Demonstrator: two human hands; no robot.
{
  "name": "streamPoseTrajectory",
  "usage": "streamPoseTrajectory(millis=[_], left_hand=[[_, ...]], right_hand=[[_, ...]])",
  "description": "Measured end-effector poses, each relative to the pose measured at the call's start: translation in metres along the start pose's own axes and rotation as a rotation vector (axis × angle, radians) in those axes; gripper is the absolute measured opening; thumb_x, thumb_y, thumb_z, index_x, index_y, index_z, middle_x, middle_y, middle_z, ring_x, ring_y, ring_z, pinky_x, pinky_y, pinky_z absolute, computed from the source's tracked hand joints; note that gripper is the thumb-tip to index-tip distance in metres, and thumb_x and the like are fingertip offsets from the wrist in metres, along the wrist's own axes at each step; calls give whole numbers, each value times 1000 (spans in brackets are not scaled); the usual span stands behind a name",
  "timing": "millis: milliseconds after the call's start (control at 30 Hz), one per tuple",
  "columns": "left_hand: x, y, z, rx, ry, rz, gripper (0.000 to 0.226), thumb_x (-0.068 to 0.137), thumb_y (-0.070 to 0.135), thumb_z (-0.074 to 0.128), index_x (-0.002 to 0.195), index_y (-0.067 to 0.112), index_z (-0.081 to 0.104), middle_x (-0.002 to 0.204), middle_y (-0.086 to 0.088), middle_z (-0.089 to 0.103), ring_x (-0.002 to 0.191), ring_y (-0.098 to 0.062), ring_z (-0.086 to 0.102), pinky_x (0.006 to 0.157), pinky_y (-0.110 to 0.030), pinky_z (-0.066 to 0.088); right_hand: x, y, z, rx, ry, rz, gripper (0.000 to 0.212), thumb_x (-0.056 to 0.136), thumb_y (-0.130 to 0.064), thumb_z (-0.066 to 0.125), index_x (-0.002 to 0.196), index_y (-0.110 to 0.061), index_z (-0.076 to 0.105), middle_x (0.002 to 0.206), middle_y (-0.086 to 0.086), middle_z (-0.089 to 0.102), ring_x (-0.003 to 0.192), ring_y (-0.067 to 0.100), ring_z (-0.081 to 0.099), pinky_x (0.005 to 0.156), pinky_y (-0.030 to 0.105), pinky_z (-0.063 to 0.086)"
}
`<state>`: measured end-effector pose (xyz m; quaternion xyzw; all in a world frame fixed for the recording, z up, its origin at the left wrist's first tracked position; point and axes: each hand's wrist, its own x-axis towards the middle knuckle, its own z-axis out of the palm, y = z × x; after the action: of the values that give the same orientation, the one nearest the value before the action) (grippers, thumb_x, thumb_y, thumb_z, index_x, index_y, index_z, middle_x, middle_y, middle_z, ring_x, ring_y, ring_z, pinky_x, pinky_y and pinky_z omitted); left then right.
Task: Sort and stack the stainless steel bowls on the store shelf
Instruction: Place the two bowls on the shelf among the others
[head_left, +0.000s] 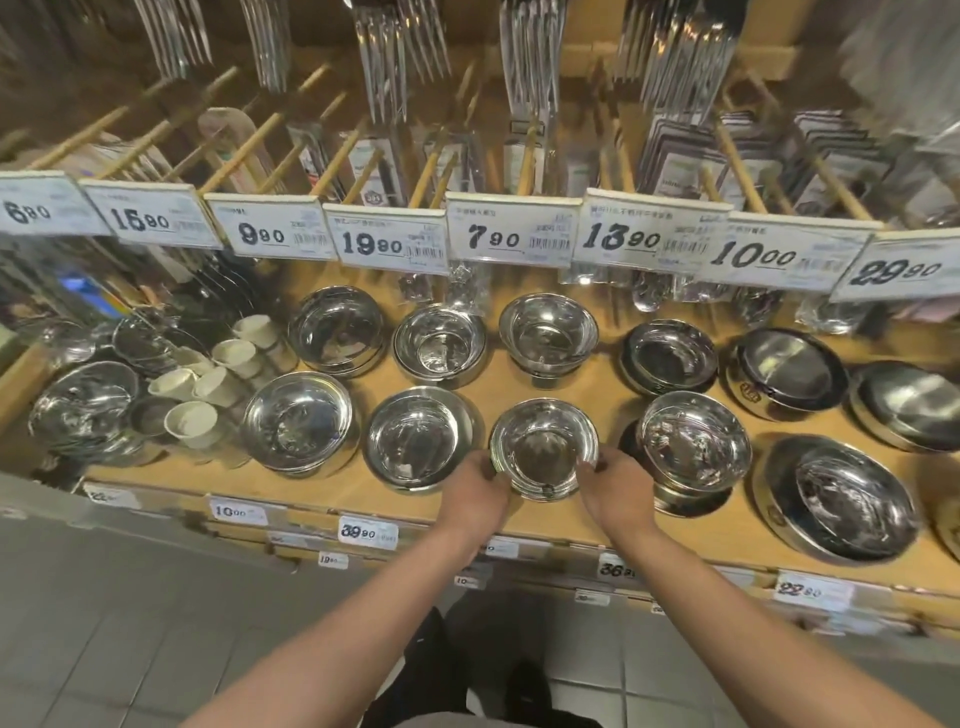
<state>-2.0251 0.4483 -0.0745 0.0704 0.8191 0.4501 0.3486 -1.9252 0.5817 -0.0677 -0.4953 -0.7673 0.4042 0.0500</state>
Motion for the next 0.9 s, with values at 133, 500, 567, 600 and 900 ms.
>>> streamPoseTrajectory(millis=[133,500,567,600,900], left_hand=[[2,0,2,55,50,10,28,95,21,63,123,15,58,103,1,70,91,-17,67,69,-25,52],[7,5,16,158,188,34,35,89,12,67,123,7,60,98,-2,72,89,-20,67,81,-29,53],[8,7,18,184,209,29,34,88,15,68,121,8,61,92,1,69,85,-18,64,78,-28,51],[9,8,18,187,216,20,34,88,17,69,120,10,61,93,1,70,86,-19,64,78,-28,52],[2,18,12,127,163,-3,33,90,23,69,121,11,63,101,3,70,91,-15,63,79,-25,46]], right_hand=[[-5,-1,-4,26,-20,-21,18,96,-17,57,80,-15,64,74,8,67,68,24,56,60,35,36],[-5,2,-4,188,-38,71,10,85,-17,72,94,-15,70,76,4,74,73,16,65,68,28,48],[-7,2,-5,183,-28,56,2,84,-17,71,84,-18,69,68,1,73,66,11,63,63,24,45],[-7,1,-5,178,-22,45,7,84,-17,70,79,-20,68,67,0,73,67,12,64,64,26,45],[-9,-2,-14,127,-138,32,17,95,-25,61,91,-10,68,87,8,74,89,29,68,84,39,50]])
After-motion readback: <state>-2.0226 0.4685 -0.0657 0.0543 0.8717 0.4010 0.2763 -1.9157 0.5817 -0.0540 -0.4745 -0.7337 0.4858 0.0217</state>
